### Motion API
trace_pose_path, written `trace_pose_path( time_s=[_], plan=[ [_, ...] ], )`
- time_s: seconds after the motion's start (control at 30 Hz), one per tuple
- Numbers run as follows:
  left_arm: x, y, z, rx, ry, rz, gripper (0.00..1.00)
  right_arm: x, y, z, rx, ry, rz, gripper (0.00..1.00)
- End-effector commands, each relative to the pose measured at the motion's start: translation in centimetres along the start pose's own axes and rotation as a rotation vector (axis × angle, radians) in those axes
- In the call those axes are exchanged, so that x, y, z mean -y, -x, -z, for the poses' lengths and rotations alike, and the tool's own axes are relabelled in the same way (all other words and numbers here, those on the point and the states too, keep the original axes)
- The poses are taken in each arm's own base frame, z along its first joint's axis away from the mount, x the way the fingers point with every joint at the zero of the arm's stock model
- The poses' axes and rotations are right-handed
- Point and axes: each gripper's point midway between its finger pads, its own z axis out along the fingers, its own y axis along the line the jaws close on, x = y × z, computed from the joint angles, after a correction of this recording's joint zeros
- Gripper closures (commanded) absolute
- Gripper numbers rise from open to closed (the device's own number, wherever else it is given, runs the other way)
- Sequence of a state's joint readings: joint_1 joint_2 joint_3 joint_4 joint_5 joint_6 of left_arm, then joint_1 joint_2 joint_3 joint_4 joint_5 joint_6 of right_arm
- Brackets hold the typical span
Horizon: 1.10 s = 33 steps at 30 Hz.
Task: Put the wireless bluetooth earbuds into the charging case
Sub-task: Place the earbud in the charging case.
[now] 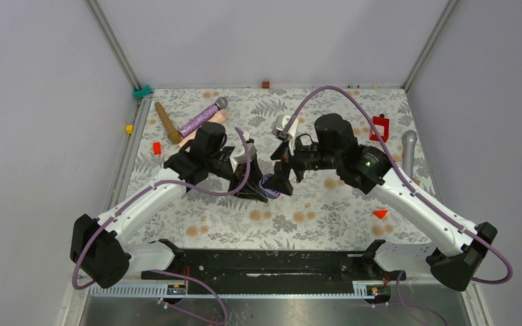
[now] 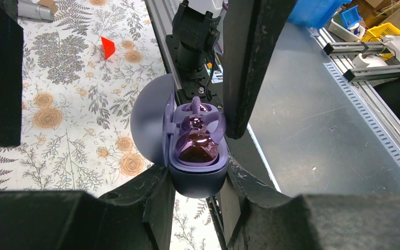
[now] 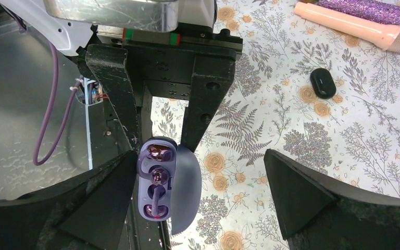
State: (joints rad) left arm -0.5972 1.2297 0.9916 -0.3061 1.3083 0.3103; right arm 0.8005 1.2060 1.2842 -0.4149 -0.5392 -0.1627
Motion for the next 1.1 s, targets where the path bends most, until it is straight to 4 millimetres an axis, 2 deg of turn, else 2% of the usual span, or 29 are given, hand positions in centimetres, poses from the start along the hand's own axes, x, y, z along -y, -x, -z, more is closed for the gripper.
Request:
trace_pose_path(
  time_s=[0.0, 0.6, 0.83, 0.93, 1.07],
  plan=[
    [0.6, 1.1, 0.1, 0.015, -0.011, -0.063, 1.0, -0.2, 1.3, 1.0, 0.036, -0.026, 0.059, 0.01],
    [0.6, 1.2, 0.1, 0.016, -0.014, -0.063, 1.0, 0.2, 1.6, 1.4, 0.036, -0.054, 0.075, 0.01],
    [0.6, 1.1, 0.1, 0.016, -0.013, -0.061, 1.0, -0.6, 3.4, 3.4, 0.08, -0.039, 0.083, 0.01],
    [0.5, 1.1, 0.1, 0.015, -0.012, -0.061, 1.0, 0.2, 3.7, 3.8, 0.086, -0.086, 0.077, 0.01],
    [0.5, 1.0, 0.1, 0.015, -0.013, -0.054, 1.0, 1.6, 3.1, 3.4, 0.073, -0.146, 0.071, 0.01]
  ],
)
